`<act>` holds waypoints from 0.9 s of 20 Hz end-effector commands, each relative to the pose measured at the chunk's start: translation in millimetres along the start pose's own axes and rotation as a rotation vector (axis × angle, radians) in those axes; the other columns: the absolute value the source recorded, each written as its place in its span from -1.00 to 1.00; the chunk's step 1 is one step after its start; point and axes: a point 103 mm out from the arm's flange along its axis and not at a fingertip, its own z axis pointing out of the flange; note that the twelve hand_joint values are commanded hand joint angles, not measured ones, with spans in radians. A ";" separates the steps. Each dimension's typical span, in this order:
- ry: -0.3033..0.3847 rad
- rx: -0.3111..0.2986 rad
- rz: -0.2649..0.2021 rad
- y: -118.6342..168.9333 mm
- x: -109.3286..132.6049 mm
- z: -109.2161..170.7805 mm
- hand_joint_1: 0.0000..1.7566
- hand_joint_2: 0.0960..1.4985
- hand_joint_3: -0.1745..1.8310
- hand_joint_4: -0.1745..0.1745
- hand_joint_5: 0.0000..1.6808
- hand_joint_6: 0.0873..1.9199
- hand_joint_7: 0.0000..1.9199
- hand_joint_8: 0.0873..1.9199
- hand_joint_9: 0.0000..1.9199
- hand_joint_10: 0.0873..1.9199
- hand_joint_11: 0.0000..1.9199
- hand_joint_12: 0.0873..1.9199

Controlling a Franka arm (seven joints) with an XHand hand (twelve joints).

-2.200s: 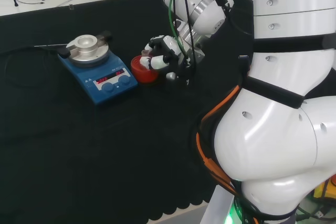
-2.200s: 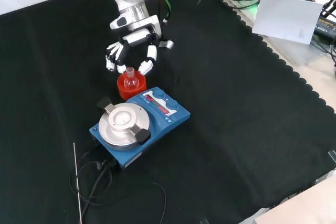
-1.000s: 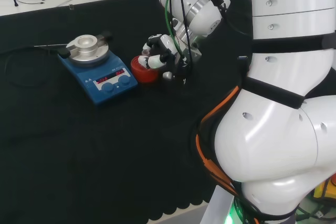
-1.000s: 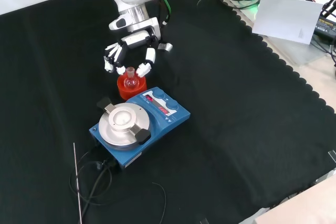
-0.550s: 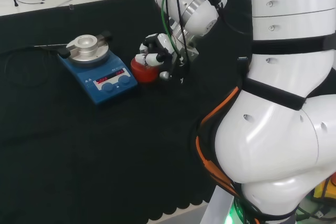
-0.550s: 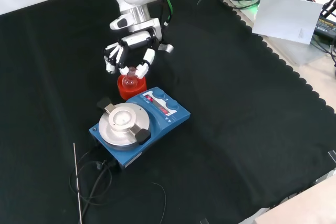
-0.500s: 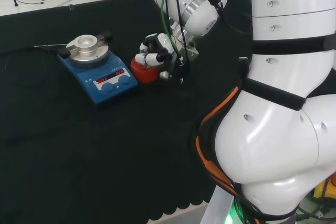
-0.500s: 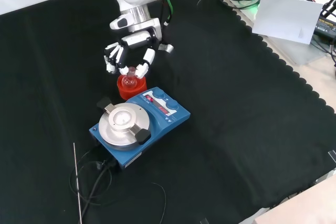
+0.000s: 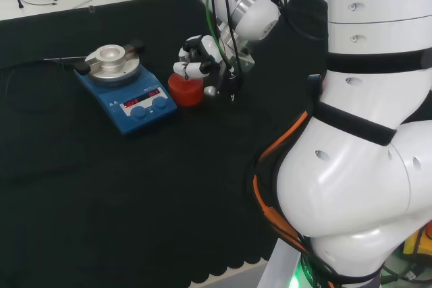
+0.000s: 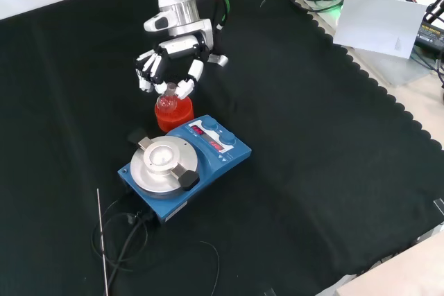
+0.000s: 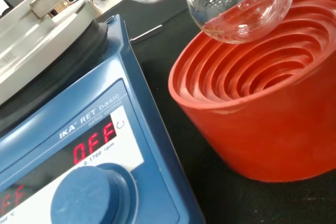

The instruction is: Pick up the round-bottom flask.

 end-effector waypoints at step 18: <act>-0.085 0.176 -0.014 7.7 65.7 -60.1 0.20 -0.02 -0.22 1.00 0.25 0.03 -0.41 -0.51 -0.25 -0.54 -0.82 0.35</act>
